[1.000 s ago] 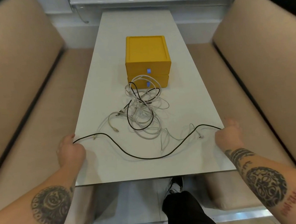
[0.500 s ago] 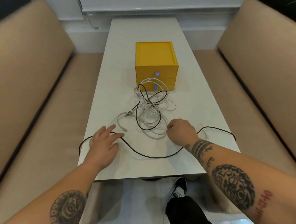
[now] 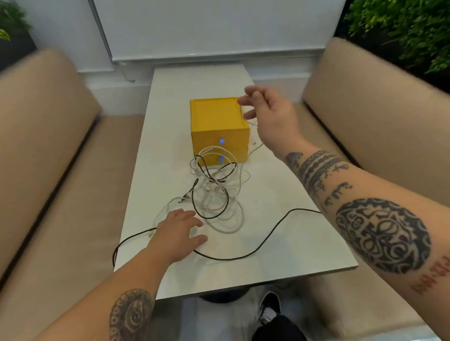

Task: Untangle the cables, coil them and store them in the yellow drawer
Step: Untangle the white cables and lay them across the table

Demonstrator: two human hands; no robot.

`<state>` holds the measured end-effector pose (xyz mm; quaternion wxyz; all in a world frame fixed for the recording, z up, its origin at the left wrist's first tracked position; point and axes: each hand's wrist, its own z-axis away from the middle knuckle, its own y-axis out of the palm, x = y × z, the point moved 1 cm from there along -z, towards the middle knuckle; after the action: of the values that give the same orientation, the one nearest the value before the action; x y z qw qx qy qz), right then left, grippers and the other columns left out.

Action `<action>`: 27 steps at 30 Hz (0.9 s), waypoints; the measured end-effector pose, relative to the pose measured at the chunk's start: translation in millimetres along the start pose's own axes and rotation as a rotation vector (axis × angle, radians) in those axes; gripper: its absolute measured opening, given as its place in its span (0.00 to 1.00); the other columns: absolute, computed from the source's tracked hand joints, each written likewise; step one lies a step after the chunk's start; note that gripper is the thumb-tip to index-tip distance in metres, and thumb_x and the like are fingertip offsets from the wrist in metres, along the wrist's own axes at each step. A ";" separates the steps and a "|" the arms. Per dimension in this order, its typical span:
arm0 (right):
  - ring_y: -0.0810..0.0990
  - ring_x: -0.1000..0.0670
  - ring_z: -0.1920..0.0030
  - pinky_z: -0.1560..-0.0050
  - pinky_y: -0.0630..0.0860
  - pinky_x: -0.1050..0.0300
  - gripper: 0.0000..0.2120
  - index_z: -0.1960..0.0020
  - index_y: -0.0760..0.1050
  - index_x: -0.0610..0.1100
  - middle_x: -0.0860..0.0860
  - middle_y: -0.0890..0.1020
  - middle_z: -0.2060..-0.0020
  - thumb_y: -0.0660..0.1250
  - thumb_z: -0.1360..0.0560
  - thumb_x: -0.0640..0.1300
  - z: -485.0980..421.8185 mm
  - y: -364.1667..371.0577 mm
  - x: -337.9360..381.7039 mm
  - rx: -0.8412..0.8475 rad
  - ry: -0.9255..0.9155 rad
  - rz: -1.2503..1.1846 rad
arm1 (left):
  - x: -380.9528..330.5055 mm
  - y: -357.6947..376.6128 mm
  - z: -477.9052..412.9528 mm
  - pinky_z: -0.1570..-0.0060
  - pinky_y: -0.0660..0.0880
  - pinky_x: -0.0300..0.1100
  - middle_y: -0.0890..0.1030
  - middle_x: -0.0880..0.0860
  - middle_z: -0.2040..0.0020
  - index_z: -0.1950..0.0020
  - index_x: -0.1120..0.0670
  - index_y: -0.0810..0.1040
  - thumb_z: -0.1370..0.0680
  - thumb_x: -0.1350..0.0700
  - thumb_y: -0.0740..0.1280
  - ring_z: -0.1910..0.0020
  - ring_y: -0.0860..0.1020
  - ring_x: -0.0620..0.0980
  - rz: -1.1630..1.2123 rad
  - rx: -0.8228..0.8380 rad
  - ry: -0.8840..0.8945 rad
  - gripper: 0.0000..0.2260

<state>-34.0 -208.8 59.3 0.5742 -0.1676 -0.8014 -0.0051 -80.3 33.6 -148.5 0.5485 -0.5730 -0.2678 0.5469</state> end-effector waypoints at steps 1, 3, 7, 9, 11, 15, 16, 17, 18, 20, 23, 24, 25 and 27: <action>0.80 0.54 0.60 0.59 0.76 0.65 0.09 0.44 0.75 0.50 0.52 0.85 0.51 0.56 0.15 0.43 -6.0 -1.3 11.2 -0.017 -0.002 -0.054 | 1.2 0.6 -0.2 0.26 0.59 0.53 0.65 0.45 0.22 0.31 0.41 0.75 0.22 0.37 0.65 0.22 0.56 0.50 0.010 -0.004 -0.007 0.21; 0.80 0.54 0.60 0.63 0.75 0.67 0.10 0.44 0.75 0.50 0.52 0.85 0.49 0.55 0.15 0.43 -15.5 -5.4 33.6 -0.083 -0.018 -0.163 | 1.5 -1.8 -1.2 0.25 0.59 0.52 0.66 0.45 0.23 0.31 0.42 0.75 0.22 0.38 0.65 0.22 0.57 0.50 0.037 -0.030 -0.015 0.21; 0.80 0.54 0.61 0.65 0.73 0.65 0.11 0.44 0.75 0.50 0.52 0.86 0.49 0.54 0.15 0.43 -26.0 -10.0 64.2 -0.161 -0.097 -0.277 | -18.4 -27.9 -6.4 0.30 0.65 0.44 0.75 0.48 0.30 0.35 0.48 0.79 0.22 0.45 0.69 0.28 0.68 0.50 0.270 -0.170 0.049 0.17; 0.81 0.54 0.61 0.66 0.72 0.67 0.11 0.45 0.75 0.48 0.50 0.85 0.50 0.54 0.15 0.42 -23.3 -1.6 66.3 -0.088 -0.102 -0.264 | -42.9 -56.1 -11.8 0.39 0.71 0.39 0.81 0.49 0.38 0.37 0.49 0.81 0.21 0.47 0.69 0.37 0.77 0.47 0.476 -0.324 0.028 0.14; 0.81 0.54 0.60 0.66 0.72 0.68 0.11 0.44 0.75 0.48 0.50 0.85 0.50 0.55 0.15 0.41 -16.1 8.7 57.8 0.006 -0.100 -0.207 | -72.5 -90.2 -20.2 0.50 0.72 0.31 0.83 0.47 0.46 0.39 0.48 0.82 0.21 0.47 0.68 0.48 0.80 0.40 0.656 -0.437 0.012 0.12; 0.79 0.53 0.62 0.66 0.72 0.68 0.11 0.45 0.76 0.48 0.50 0.86 0.53 0.55 0.15 0.41 -2.7 14.5 43.5 0.141 -0.076 -0.177 | -124.1 -144.1 -34.7 0.52 0.75 0.40 0.85 0.46 0.47 0.39 0.50 0.81 0.17 0.51 0.63 0.50 0.82 0.42 1.033 -0.392 0.126 0.10; 0.77 0.53 0.64 0.67 0.72 0.66 0.11 0.43 0.76 0.48 0.49 0.86 0.53 0.55 0.15 0.40 -1.6 12.9 43.6 0.165 -0.067 -0.179 | -132.6 -153.3 -35.4 0.52 0.74 0.43 0.85 0.46 0.48 0.41 0.50 0.81 0.17 0.52 0.62 0.48 0.81 0.46 1.143 -0.339 0.138 0.10; 0.76 0.54 0.68 0.69 0.72 0.65 0.11 0.40 0.74 0.47 0.48 0.86 0.54 0.54 0.15 0.40 -0.8 10.8 46.3 0.187 -0.056 -0.186 | -139.1 -161.4 -35.4 0.53 0.73 0.44 0.85 0.46 0.50 0.44 0.49 0.81 0.18 0.52 0.61 0.47 0.81 0.48 1.229 -0.282 0.148 0.09; 0.75 0.56 0.72 0.71 0.72 0.65 0.11 0.36 0.71 0.46 0.46 0.85 0.55 0.54 0.15 0.39 -0.7 8.3 49.5 0.202 -0.044 -0.193 | -144.2 -168.8 -35.6 0.52 0.72 0.46 0.85 0.46 0.51 0.46 0.48 0.81 0.18 0.50 0.60 0.47 0.81 0.49 1.308 -0.218 0.159 0.10; 0.75 0.59 0.75 0.73 0.69 0.68 0.14 0.31 0.64 0.44 0.42 0.83 0.58 0.53 0.15 0.37 1.8 2.5 59.0 0.244 -0.032 -0.242 | -150.6 -182.9 -39.1 0.50 0.71 0.50 0.84 0.48 0.51 0.46 0.48 0.81 0.18 0.45 0.54 0.49 0.81 0.50 1.505 -0.068 0.178 0.17; 0.75 0.60 0.76 0.73 0.68 0.70 0.18 0.28 0.58 0.43 0.40 0.80 0.62 0.52 0.16 0.34 12.0 -6.4 60.7 0.335 -0.057 -0.245 | -151.8 -209.2 -46.2 0.46 0.73 0.53 0.85 0.54 0.46 0.34 0.56 0.76 0.17 0.49 0.50 0.49 0.83 0.55 1.887 -0.020 0.108 0.21; 0.75 0.61 0.75 0.72 0.68 0.71 0.18 0.27 0.58 0.43 0.41 0.80 0.63 0.53 0.16 0.35 14.6 -8.8 52.6 0.350 -0.075 -0.171 | -150.5 -221.0 -47.1 0.44 0.73 0.53 0.85 0.54 0.45 0.34 0.57 0.75 0.19 0.53 0.52 0.46 0.83 0.56 1.986 -0.045 0.087 0.19; 0.76 0.61 0.74 0.71 0.68 0.71 0.19 0.26 0.58 0.43 0.43 0.81 0.63 0.54 0.16 0.37 18.3 -11.2 40.9 0.358 -0.086 -0.064 | -149.2 -231.7 -46.9 0.43 0.74 0.54 0.86 0.54 0.46 0.37 0.58 0.75 0.22 0.57 0.53 0.45 0.83 0.57 2.053 -0.060 0.070 0.19; 0.76 0.63 0.71 0.69 0.68 0.72 0.19 0.27 0.61 0.45 0.48 0.84 0.64 0.56 0.17 0.44 23.5 -15.6 13.9 0.361 -0.067 0.121 | -148.7 -249.3 -43.8 0.46 0.75 0.51 0.84 0.52 0.60 0.48 0.58 0.78 0.23 0.58 0.52 0.56 0.85 0.55 2.143 -0.093 0.037 0.16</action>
<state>-63.8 -215.2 66.9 0.5671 -0.1097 -0.7965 0.1787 -5.3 -52.4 122.0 -0.2354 -0.5380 0.3623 0.7238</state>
